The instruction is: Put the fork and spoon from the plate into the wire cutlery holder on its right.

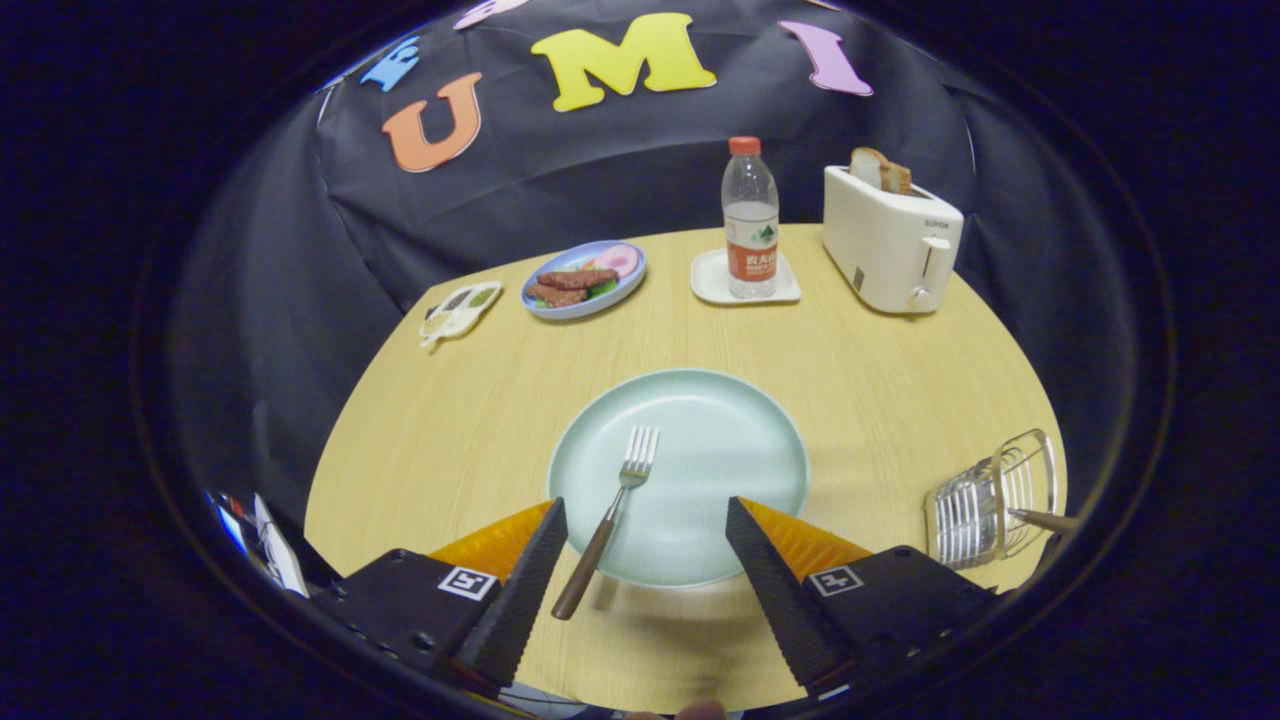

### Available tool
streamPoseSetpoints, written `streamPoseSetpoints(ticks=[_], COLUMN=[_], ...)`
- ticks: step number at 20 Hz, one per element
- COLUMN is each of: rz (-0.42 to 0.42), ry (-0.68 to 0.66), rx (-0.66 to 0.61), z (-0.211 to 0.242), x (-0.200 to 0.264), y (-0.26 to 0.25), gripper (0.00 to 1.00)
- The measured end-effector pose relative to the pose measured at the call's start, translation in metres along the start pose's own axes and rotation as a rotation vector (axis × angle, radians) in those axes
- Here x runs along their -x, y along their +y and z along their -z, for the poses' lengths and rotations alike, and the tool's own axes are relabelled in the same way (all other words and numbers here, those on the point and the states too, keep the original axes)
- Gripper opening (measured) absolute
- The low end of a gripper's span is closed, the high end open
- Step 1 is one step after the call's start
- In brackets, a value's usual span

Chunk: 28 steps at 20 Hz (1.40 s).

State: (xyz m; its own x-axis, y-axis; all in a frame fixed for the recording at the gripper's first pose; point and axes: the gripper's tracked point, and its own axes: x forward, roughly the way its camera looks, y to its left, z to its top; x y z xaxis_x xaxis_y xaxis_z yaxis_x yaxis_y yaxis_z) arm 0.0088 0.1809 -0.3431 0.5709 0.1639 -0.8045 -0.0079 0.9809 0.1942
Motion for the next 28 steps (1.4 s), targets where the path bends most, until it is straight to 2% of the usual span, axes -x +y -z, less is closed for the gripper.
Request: streamPoseSetpoints(ticks=[3,9,11,13,14,15,16,17,18,22,28], rz=[0.035,0.085,0.091,0.112,0.124,0.126,0.131,0.142,0.130,0.095,0.051], ry=[0.034,0.123,0.138,0.148,0.154,0.159,0.172,0.176,0.187,0.217,0.255], rx=[0.000,-0.036,-0.031,-0.028,-0.028,-0.027,-0.009,0.013,0.028,0.064,0.061], z=[0.009,0.028,0.033,0.037,0.037,0.038,0.038,0.037,0.034,0.015,-0.029], x=[-0.027,-0.055,-0.057,-0.059,-0.059,-0.059,-0.059,-0.057,-0.052,-0.012,0.080], y=[0.007,0.014,0.016,0.014,0.012,0.011,0.010,0.006,0.007,-0.003,-0.043], gripper=[0.97,0.64,0.57,0.40,0.24,0.16,0.10,0.10,0.02,0.02,0.02])
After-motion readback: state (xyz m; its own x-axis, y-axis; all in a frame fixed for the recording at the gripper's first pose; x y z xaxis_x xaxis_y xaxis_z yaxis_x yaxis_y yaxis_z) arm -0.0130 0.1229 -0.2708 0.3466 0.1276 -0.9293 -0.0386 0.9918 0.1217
